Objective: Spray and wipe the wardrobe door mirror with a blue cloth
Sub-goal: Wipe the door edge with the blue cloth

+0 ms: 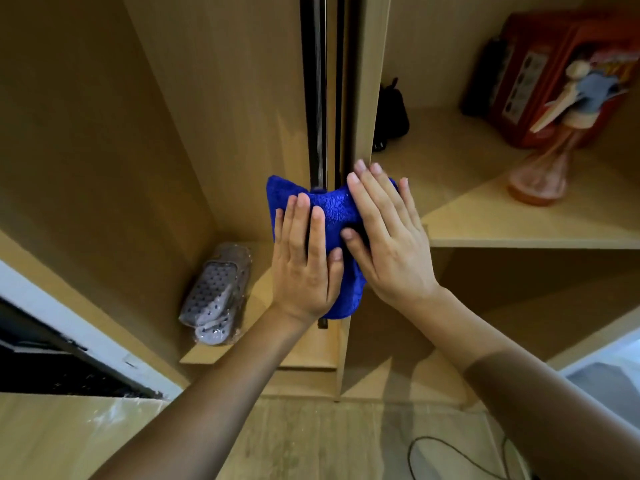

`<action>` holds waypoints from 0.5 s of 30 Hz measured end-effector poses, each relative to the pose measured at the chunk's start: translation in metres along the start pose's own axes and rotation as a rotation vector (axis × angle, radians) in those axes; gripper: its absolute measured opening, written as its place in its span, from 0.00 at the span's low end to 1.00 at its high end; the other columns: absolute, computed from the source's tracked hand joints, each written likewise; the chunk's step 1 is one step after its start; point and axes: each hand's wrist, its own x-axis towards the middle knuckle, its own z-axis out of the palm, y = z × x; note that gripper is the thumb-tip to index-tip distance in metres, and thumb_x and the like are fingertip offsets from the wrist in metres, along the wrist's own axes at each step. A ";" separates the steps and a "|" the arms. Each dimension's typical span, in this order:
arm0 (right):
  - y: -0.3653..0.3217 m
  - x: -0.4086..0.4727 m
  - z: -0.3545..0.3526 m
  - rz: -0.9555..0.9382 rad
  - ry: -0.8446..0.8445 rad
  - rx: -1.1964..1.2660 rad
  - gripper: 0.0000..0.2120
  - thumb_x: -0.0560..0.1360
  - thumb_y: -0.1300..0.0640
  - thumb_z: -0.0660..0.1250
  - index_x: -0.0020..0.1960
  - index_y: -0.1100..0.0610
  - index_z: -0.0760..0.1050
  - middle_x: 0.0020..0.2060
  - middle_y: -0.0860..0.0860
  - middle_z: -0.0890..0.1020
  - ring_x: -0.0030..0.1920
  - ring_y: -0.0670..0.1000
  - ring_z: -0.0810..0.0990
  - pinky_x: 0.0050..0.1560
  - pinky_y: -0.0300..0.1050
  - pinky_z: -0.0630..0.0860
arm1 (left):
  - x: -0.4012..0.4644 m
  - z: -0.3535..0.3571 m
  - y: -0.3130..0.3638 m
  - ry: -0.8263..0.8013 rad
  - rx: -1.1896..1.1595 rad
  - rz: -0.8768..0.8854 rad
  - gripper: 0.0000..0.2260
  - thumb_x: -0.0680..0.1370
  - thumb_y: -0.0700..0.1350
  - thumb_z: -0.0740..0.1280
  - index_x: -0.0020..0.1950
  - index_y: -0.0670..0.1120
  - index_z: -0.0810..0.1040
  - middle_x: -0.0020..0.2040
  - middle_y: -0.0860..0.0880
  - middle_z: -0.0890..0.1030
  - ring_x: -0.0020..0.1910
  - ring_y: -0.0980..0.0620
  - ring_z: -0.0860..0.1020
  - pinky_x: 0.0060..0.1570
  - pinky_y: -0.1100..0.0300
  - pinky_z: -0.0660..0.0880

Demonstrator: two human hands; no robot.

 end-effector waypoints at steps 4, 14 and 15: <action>0.002 -0.040 0.019 0.020 -0.041 0.006 0.24 0.82 0.53 0.58 0.75 0.61 0.58 0.74 0.57 0.63 0.76 0.54 0.58 0.78 0.51 0.51 | -0.047 0.012 -0.001 -0.035 0.019 -0.012 0.27 0.83 0.47 0.50 0.79 0.44 0.42 0.79 0.49 0.41 0.78 0.48 0.48 0.72 0.40 0.59; 0.003 -0.110 0.051 0.105 -0.100 0.053 0.23 0.82 0.56 0.59 0.74 0.60 0.60 0.73 0.57 0.67 0.75 0.54 0.62 0.77 0.53 0.56 | -0.119 0.032 0.003 -0.096 0.047 -0.040 0.27 0.84 0.48 0.51 0.78 0.44 0.41 0.79 0.49 0.40 0.78 0.48 0.48 0.67 0.39 0.65; 0.004 -0.113 0.052 0.111 -0.106 0.059 0.23 0.82 0.56 0.60 0.74 0.60 0.60 0.73 0.57 0.68 0.75 0.54 0.62 0.77 0.53 0.56 | -0.123 0.033 0.004 -0.100 0.049 -0.041 0.27 0.84 0.48 0.51 0.78 0.44 0.41 0.79 0.49 0.40 0.78 0.48 0.48 0.68 0.39 0.65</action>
